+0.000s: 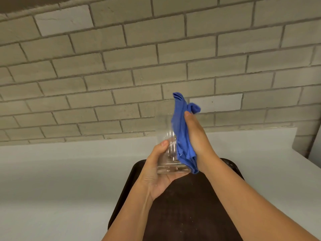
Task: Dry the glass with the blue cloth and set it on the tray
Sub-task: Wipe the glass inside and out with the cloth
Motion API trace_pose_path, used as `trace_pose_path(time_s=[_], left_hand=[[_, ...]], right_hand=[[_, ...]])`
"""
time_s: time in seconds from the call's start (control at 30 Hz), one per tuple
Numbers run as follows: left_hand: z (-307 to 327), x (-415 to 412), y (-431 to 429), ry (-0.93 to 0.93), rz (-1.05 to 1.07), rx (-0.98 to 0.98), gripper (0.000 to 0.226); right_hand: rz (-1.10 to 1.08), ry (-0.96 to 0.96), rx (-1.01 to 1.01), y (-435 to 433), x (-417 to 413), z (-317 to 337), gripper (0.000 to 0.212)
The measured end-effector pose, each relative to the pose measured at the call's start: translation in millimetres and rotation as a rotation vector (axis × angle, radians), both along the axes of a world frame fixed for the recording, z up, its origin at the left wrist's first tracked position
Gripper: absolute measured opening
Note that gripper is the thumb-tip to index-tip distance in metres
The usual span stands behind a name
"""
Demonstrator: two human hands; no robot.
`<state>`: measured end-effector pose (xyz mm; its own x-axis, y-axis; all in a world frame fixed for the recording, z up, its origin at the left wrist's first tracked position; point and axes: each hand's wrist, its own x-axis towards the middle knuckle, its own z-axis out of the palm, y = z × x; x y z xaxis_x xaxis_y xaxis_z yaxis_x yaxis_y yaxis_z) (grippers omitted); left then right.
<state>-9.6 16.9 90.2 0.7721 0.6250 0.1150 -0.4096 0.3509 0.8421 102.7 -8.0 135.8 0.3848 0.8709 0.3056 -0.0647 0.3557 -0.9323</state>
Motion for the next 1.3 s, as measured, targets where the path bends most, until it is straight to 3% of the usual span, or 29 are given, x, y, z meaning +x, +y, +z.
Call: trace_pose_path(time_s=[0.1, 0.2, 0.37, 0.53, 0.67, 0.77, 0.8, 0.87, 0.97, 1.17, 1.3], left_hand=[[-3, -1, -2, 0.082, 0.047, 0.084, 0.054], [-4, 2, -6, 0.246, 0.204, 0.184, 0.064], [4, 4, -14, 0.445, 0.569, 0.488, 0.068], [2, 5, -21, 0.524, 0.642, 0.558, 0.055], [11, 6, -19, 0.488, 0.587, 0.452, 0.076], [10, 4, -15, 0.392, 0.536, 0.262, 0.097], [10, 3, -14, 0.328, 0.486, 0.163, 0.094], [8, -2, -8, 0.177, 0.36, 0.018, 0.064], [5, -9, -1, 0.016, 0.218, -0.051, 0.039], [-11, -10, -4, -0.151, 0.068, -0.315, 0.051], [-13, -6, -4, -0.107, -0.014, -0.247, 0.062]], right_hand=[[-0.007, 0.199, -0.086, -5, 2, -17, 0.049], [-0.033, 0.174, -0.14, -14, 2, -29, 0.054], [-0.096, 0.188, -0.179, -15, 3, -21, 0.041], [-0.109, 0.043, -0.062, -12, -3, -13, 0.034], [-0.062, -0.046, -0.01, -14, -7, -8, 0.028], [-0.031, -0.146, 0.022, -19, -8, -9, 0.032], [-0.016, -0.188, 0.038, -22, -9, -11, 0.034], [0.01, -0.289, 0.077, -34, -14, -19, 0.034], [0.023, -0.497, 0.151, -55, -23, -36, 0.038], [0.06, -0.743, 0.249, -54, -25, -33, 0.047], [-0.06, -0.704, 0.212, -21, -12, -5, 0.041]])
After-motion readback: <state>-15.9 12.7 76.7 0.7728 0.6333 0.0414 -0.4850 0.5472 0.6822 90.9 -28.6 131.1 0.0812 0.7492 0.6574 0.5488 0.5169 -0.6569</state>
